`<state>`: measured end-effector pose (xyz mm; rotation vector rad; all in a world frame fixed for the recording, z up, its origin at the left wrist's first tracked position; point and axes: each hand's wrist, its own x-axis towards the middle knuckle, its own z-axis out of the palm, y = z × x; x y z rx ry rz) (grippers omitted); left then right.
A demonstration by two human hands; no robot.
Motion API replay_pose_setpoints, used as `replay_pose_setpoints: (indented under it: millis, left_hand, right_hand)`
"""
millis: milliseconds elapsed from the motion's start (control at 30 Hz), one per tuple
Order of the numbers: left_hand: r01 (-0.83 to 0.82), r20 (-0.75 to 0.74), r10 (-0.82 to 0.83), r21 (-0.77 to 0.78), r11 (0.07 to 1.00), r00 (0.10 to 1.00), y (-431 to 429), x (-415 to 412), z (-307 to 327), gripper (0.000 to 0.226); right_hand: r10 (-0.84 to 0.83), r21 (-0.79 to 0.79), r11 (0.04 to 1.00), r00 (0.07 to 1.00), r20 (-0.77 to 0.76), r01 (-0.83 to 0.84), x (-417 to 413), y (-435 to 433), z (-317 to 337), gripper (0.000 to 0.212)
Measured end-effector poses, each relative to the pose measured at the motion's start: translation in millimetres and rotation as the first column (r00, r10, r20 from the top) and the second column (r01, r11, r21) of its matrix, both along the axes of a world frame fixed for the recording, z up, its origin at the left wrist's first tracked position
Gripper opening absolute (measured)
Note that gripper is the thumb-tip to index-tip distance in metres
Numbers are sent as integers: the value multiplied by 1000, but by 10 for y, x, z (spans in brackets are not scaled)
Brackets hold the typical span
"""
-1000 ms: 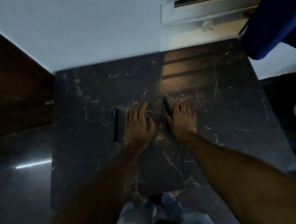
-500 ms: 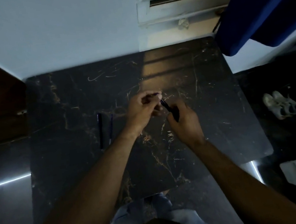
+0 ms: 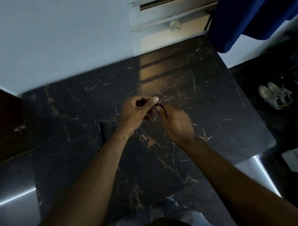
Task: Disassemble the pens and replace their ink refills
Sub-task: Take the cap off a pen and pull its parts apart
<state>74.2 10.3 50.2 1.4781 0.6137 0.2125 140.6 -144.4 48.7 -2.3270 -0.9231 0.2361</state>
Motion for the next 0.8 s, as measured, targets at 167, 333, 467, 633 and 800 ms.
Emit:
replay_pose_setpoints:
  millis: [167,333,467,633,800]
  left_hand:
    - [-57,23,56,23,998,998,140,-27,-17,27]
    - [-225,6,225,-23,974,974,366,-161,-142,18]
    - [-1,-223,35,152,988,974,606,-261,-380,24]
    - [226,-485,-93,222,948,869,467,-105,-695,23]
    - [264,-560,-77,260,929,825,381,99,-789,24]
  right_hand:
    - [-11,42,999,995,-95,15,-8,185,34,38]
    - [-62,-60,997,957,-283,47,-27,133,-145,44]
    - [-119,-146,986,943,-312,76,-100,-73,-341,38]
    - [-161,-169,978,956,-244,121,-123,57,-455,41]
    - [-187,-166,976,939,-288,144,-85,149,-492,38]
